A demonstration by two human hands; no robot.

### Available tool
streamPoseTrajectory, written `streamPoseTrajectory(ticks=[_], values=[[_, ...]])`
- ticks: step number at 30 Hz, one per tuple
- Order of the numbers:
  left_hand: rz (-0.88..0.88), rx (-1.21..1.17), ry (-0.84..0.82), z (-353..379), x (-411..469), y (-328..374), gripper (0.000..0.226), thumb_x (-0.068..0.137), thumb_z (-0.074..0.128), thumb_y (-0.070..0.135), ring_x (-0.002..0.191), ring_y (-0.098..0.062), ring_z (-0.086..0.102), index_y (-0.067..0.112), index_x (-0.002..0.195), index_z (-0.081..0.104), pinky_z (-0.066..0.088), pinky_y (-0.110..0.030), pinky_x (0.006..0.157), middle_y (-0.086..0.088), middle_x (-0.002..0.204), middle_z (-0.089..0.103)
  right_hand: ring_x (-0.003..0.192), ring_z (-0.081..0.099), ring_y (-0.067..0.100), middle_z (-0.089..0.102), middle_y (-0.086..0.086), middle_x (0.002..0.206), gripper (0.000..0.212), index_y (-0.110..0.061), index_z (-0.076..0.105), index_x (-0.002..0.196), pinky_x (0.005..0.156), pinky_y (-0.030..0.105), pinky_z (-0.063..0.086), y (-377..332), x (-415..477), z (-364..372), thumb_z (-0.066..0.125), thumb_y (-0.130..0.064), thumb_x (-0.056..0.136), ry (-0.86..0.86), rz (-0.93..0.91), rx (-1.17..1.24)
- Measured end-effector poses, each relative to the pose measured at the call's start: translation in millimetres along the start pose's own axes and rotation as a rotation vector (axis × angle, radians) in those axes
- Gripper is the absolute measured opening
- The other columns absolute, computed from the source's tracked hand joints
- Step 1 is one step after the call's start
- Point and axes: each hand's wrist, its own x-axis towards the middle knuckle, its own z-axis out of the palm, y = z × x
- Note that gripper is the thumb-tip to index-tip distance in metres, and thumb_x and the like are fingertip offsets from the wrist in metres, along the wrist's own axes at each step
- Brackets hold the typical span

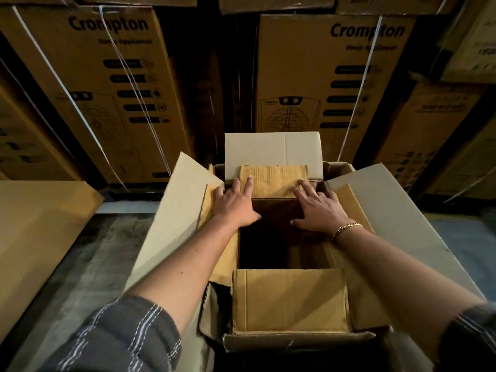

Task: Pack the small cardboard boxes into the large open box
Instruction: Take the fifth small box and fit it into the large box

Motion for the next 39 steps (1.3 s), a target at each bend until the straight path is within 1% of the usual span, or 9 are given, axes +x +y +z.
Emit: streamPoseTrajectory(ticks=[4, 8, 13, 18, 22, 26, 30, 35, 39], values=[[0.016, 0.162, 0.08, 18, 2, 2, 0.103, 0.088, 0.068, 0.041, 0.139, -0.036, 0.042, 0.023, 0.161, -0.001, 0.016, -0.051, 0.119, -0.022, 0.164, 0.012, 0.137, 0.045, 0.033, 0.008, 0.003, 0.169, 0.1, -0.032, 0.01, 0.16, 0.114, 0.056, 0.025, 6, 9, 16, 0.068, -0.059, 0.082, 0.094, 0.0, -0.054], [0.027, 0.136, 0.13, 14, 9, 0, 0.088, 0.087, 0.066, 0.022, 0.117, -0.03, 0.06, 0.024, 0.159, 0.015, 0.023, -0.05, 0.114, -0.02, 0.153, 0.029, 0.129, 0.051, 0.031, 0.02, 0.004, 0.161, 0.093, -0.036, 0.013, 0.157, 0.109, 0.056, 0.029, 5, 17, 19, 0.069, -0.052, 0.084, 0.166, 0.012, -0.062], [0.043, 0.149, 0.215, 24, 13, -4, 0.079, 0.09, 0.063, 0.025, 0.105, -0.028, 0.064, 0.024, 0.156, 0.021, 0.027, -0.052, 0.111, -0.019, 0.149, 0.033, 0.124, 0.056, 0.029, 0.027, 0.001, 0.155, 0.08, -0.038, 0.022, 0.154, 0.106, 0.056, 0.031, 8, 21, 24, 0.065, -0.043, 0.087, 0.221, 0.008, -0.024], [0.053, 0.166, 0.215, 25, 18, -4, 0.08, 0.091, 0.063, 0.029, 0.105, -0.028, 0.063, 0.024, 0.157, 0.019, 0.029, -0.05, 0.106, -0.018, 0.148, 0.034, 0.13, 0.05, 0.03, 0.023, 0.0, 0.159, 0.083, -0.038, 0.017, 0.157, 0.11, 0.055, 0.027, 6, 24, 16, 0.06, -0.053, 0.088, 0.18, 0.022, -0.013], [0.064, 0.171, 0.159, 19, 8, -4, 0.085, 0.093, 0.061, 0.042, 0.129, -0.035, 0.05, 0.024, 0.16, 0.011, 0.025, -0.05, 0.111, -0.02, 0.157, 0.025, 0.142, 0.037, 0.031, 0.008, -0.001, 0.169, 0.097, -0.032, 0.005, 0.161, 0.116, 0.054, 0.021, 4, 11, 10, 0.059, -0.062, 0.087, 0.08, 0.009, -0.074], [0.068, 0.268, 0.063, 9, -16, -4, 0.097, 0.092, 0.056, 0.058, 0.152, -0.044, 0.011, 0.02, 0.162, 0.0, 0.01, -0.053, 0.124, -0.023, 0.167, 0.001, 0.15, 0.027, 0.031, 0.007, 0.002, 0.17, 0.097, -0.026, 0.003, 0.162, 0.12, 0.049, 0.022, 10, -11, 1, 0.056, -0.062, 0.089, 0.048, -0.042, -0.07], [0.029, 0.307, 0.054, 12, -64, 6, 0.094, 0.092, 0.046, 0.069, 0.154, -0.042, 0.0, 0.018, 0.162, 0.008, 0.001, -0.059, 0.123, -0.022, 0.168, -0.002, 0.156, 0.009, 0.033, 0.007, 0.006, 0.17, 0.095, -0.026, 0.005, 0.162, 0.124, 0.048, 0.009, 13, -51, 1, 0.052, -0.066, 0.09, 0.077, -0.02, -0.078], [-0.037, 0.237, 0.05, 16, -125, 5, 0.096, 0.087, 0.038, 0.08, 0.155, -0.038, -0.007, 0.022, 0.161, 0.018, -0.004, -0.055, 0.124, -0.02, 0.168, -0.002, 0.155, -0.009, 0.041, -0.003, 0.018, 0.169, 0.109, -0.019, -0.001, 0.163, 0.125, 0.053, -0.005, -2, -115, 8, 0.05, -0.077, 0.085, 0.07, 0.053, -0.186], [-0.038, 0.171, -0.05, -2, -162, 3, 0.108, 0.077, 0.03, 0.092, 0.154, -0.038, -0.011, 0.025, 0.161, 0.018, -0.009, -0.055, 0.123, -0.018, 0.168, -0.005, 0.152, -0.016, 0.045, -0.009, 0.021, 0.168, 0.118, -0.02, -0.002, 0.162, 0.121, 0.061, -0.009, -10, -156, 14, 0.047, -0.086, 0.078, 0.031, 0.112, -0.168]])
